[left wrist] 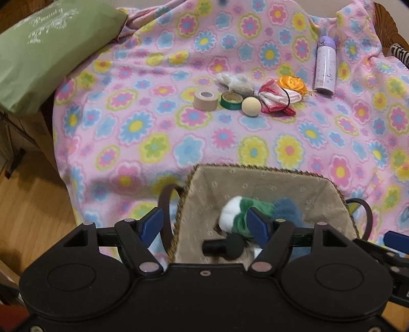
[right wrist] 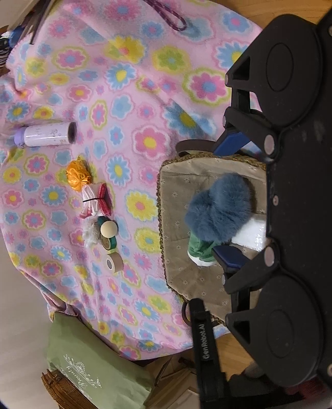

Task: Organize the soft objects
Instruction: 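Withdraw both open grippers from the basket toward the remaining items, then grasp the white tape roll with the left gripper while the right gripper grasps the folded towel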

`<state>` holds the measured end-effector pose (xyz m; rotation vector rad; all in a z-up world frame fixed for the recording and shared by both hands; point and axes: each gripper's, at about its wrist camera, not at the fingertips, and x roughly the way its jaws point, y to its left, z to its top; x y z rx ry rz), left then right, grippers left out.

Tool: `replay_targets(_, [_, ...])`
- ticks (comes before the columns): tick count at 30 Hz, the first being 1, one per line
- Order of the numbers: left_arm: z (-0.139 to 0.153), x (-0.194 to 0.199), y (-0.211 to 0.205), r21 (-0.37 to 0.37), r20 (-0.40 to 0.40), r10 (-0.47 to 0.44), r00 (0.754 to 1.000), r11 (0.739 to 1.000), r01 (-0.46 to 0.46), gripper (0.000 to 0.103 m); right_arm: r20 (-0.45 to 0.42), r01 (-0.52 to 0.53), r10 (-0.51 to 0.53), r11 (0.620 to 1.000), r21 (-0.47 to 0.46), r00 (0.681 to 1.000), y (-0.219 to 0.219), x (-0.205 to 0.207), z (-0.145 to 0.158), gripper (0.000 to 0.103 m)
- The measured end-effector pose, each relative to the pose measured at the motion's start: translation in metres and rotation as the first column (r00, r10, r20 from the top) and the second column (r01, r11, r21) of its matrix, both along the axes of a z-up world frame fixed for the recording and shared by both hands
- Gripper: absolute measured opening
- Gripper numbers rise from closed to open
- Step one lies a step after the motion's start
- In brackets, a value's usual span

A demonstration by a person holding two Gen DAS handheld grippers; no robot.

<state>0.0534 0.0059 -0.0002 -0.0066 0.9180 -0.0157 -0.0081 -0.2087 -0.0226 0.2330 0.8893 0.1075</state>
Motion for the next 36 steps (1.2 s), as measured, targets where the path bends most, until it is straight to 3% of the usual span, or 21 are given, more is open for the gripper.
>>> replay_targets(17, [0.001,0.061,0.011,0.088,0.005,-0.015,1.000,0.996,0.014,0.069,0.052,-0.017,0.021,0.998,-0.063,0.998,-0.003,0.035,0.009,0.081])
replay_targets(36, [-0.038,0.163,0.008,0.115,-0.042,-0.037,0.998,0.992,0.042,0.069,0.010,-0.054,0.056,0.992,-0.116,0.998,-0.003,0.155,-0.004,0.082])
